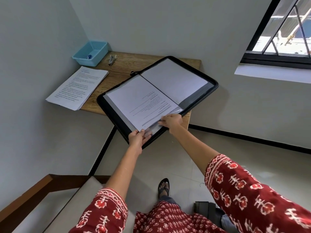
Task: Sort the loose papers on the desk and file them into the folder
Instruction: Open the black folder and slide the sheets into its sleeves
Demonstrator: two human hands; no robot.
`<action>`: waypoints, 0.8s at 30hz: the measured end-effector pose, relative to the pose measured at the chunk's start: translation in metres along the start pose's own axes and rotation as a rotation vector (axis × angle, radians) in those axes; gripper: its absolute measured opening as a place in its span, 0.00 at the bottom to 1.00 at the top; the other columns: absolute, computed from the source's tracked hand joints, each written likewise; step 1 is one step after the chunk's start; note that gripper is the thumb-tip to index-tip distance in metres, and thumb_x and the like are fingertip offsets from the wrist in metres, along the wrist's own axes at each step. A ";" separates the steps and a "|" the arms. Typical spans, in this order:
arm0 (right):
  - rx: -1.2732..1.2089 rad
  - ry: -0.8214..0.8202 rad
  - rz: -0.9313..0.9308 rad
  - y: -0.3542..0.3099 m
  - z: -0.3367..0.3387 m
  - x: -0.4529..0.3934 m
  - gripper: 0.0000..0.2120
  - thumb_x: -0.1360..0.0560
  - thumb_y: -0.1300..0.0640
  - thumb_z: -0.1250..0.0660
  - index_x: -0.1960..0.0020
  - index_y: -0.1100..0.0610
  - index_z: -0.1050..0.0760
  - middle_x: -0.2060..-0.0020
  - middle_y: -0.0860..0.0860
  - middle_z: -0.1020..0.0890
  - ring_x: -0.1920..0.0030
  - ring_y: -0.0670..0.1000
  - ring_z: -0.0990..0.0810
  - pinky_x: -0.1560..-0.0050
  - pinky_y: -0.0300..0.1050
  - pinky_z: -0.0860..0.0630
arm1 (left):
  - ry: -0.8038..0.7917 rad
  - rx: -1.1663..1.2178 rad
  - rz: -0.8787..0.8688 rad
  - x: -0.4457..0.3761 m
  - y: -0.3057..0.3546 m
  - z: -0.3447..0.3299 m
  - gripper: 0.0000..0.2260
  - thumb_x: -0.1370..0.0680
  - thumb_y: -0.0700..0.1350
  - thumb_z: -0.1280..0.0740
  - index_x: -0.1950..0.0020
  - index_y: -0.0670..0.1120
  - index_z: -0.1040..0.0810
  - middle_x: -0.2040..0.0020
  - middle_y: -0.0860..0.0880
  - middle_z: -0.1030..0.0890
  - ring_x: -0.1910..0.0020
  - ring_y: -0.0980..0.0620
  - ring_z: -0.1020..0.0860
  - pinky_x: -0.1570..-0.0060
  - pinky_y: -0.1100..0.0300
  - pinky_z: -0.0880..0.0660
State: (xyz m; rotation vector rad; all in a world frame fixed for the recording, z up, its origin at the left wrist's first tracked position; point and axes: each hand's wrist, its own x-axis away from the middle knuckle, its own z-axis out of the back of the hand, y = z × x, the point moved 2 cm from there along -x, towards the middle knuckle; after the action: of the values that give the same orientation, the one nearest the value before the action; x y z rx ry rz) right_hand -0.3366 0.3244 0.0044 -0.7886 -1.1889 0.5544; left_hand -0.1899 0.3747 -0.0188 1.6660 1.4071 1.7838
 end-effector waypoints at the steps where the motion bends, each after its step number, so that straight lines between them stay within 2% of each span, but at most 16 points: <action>1: 0.024 -0.027 0.014 0.000 0.001 0.001 0.02 0.26 0.67 0.31 0.56 0.65 0.23 0.57 0.59 0.17 0.64 0.51 0.16 0.62 0.38 0.19 | -0.006 0.000 0.002 0.001 0.000 0.000 0.06 0.19 0.37 0.42 0.55 0.40 0.28 0.54 0.44 0.19 0.60 0.51 0.19 0.62 0.64 0.20; 3: 0.153 -0.039 0.110 0.003 0.005 -0.001 0.09 0.26 0.59 0.29 0.63 0.60 0.24 0.64 0.54 0.17 0.69 0.48 0.18 0.63 0.40 0.19 | -0.016 -0.009 0.009 0.002 0.001 0.000 0.06 0.19 0.36 0.42 0.54 0.39 0.29 0.54 0.44 0.19 0.59 0.50 0.19 0.61 0.63 0.19; 5: 0.355 0.059 0.288 0.005 0.014 0.000 0.16 0.24 0.56 0.32 0.70 0.56 0.28 0.73 0.49 0.22 0.74 0.47 0.24 0.69 0.40 0.22 | -0.022 -0.006 0.023 0.002 0.001 0.000 0.05 0.19 0.35 0.43 0.52 0.39 0.29 0.55 0.43 0.19 0.58 0.49 0.19 0.60 0.62 0.19; 6: 0.441 0.135 0.385 0.009 0.017 0.001 0.17 0.25 0.57 0.35 0.72 0.55 0.32 0.76 0.48 0.27 0.75 0.46 0.28 0.71 0.39 0.28 | -0.030 -0.004 0.030 0.003 0.003 0.000 0.05 0.19 0.35 0.43 0.51 0.39 0.29 0.55 0.43 0.19 0.58 0.49 0.19 0.60 0.61 0.20; 8: 0.519 0.210 0.524 0.016 0.020 0.003 0.13 0.25 0.57 0.37 0.69 0.55 0.31 0.74 0.47 0.29 0.72 0.46 0.32 0.67 0.39 0.35 | -0.045 0.011 0.038 0.003 0.006 0.000 0.04 0.19 0.36 0.43 0.50 0.39 0.29 0.55 0.42 0.19 0.58 0.48 0.19 0.60 0.60 0.19; 10: 0.557 0.179 0.677 0.018 0.021 0.006 0.06 0.25 0.54 0.37 0.57 0.56 0.26 0.65 0.47 0.24 0.63 0.46 0.27 0.59 0.40 0.34 | -0.042 0.029 0.041 0.001 0.009 0.000 0.04 0.19 0.39 0.41 0.48 0.39 0.29 0.55 0.41 0.19 0.59 0.47 0.19 0.61 0.59 0.19; 11: 0.592 0.134 0.769 0.017 0.019 0.007 0.09 0.25 0.51 0.36 0.51 0.57 0.25 0.59 0.48 0.22 0.57 0.47 0.25 0.55 0.40 0.33 | -0.033 0.034 0.039 0.001 0.010 -0.001 0.05 0.19 0.40 0.41 0.48 0.40 0.29 0.57 0.42 0.19 0.61 0.47 0.18 0.62 0.58 0.19; 13: 0.709 -0.037 0.934 0.019 0.011 0.007 0.25 0.26 0.41 0.38 0.38 0.57 0.28 0.43 0.52 0.23 0.41 0.50 0.27 0.42 0.44 0.32 | -0.004 0.013 0.019 0.000 0.011 -0.001 0.05 0.19 0.40 0.40 0.49 0.39 0.28 0.60 0.42 0.18 0.65 0.49 0.18 0.64 0.59 0.19; 15: 0.896 -0.195 1.040 0.023 0.001 0.008 0.39 0.29 0.33 0.39 0.28 0.57 0.37 0.30 0.55 0.32 0.29 0.53 0.36 0.30 0.53 0.41 | 0.025 -0.006 -0.016 0.002 0.013 -0.002 0.05 0.20 0.39 0.39 0.54 0.39 0.28 0.62 0.42 0.19 0.68 0.50 0.18 0.68 0.60 0.20; 17: 1.051 -0.263 1.092 0.028 -0.009 0.008 0.41 0.28 0.37 0.35 0.24 0.57 0.44 0.25 0.55 0.40 0.24 0.54 0.45 0.26 0.57 0.52 | 0.048 -0.025 -0.091 0.006 0.019 -0.005 0.07 0.20 0.39 0.38 0.58 0.41 0.26 0.61 0.43 0.20 0.66 0.50 0.19 0.69 0.62 0.21; 18: 1.042 -0.252 1.119 0.027 -0.014 0.008 0.37 0.26 0.43 0.35 0.24 0.58 0.44 0.25 0.56 0.40 0.24 0.54 0.45 0.25 0.56 0.53 | 0.050 -0.037 -0.146 0.007 0.024 -0.006 0.07 0.21 0.39 0.37 0.59 0.42 0.25 0.61 0.44 0.20 0.64 0.50 0.20 0.69 0.63 0.22; 20: 0.881 -0.148 1.119 0.018 -0.016 0.010 0.26 0.22 0.56 0.39 0.26 0.60 0.40 0.29 0.57 0.32 0.27 0.54 0.37 0.26 0.52 0.49 | 0.012 -0.046 -0.245 0.008 0.035 -0.011 0.08 0.21 0.41 0.37 0.59 0.43 0.23 0.60 0.44 0.20 0.60 0.49 0.22 0.64 0.62 0.21; 22: 0.742 -0.025 1.088 -0.001 -0.015 0.007 0.18 0.20 0.62 0.44 0.30 0.61 0.34 0.42 0.60 0.20 0.40 0.57 0.24 0.34 0.48 0.38 | -0.048 -0.022 -0.304 0.009 0.047 -0.017 0.08 0.20 0.46 0.37 0.55 0.44 0.22 0.61 0.44 0.19 0.61 0.49 0.20 0.57 0.57 0.21; 24: 0.699 0.032 1.106 -0.023 -0.014 0.004 0.13 0.18 0.61 0.46 0.39 0.62 0.27 0.58 0.59 0.18 0.57 0.59 0.20 0.47 0.50 0.28 | -0.084 -0.016 -0.325 0.005 0.056 -0.023 0.11 0.20 0.51 0.39 0.48 0.44 0.24 0.60 0.45 0.17 0.64 0.51 0.19 0.58 0.58 0.21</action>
State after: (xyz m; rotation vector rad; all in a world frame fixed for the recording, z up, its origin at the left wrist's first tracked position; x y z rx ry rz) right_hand -0.3225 0.3098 0.0221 -0.7730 -0.3553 1.7382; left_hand -0.1908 0.3430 0.0331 1.3921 1.5199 1.5223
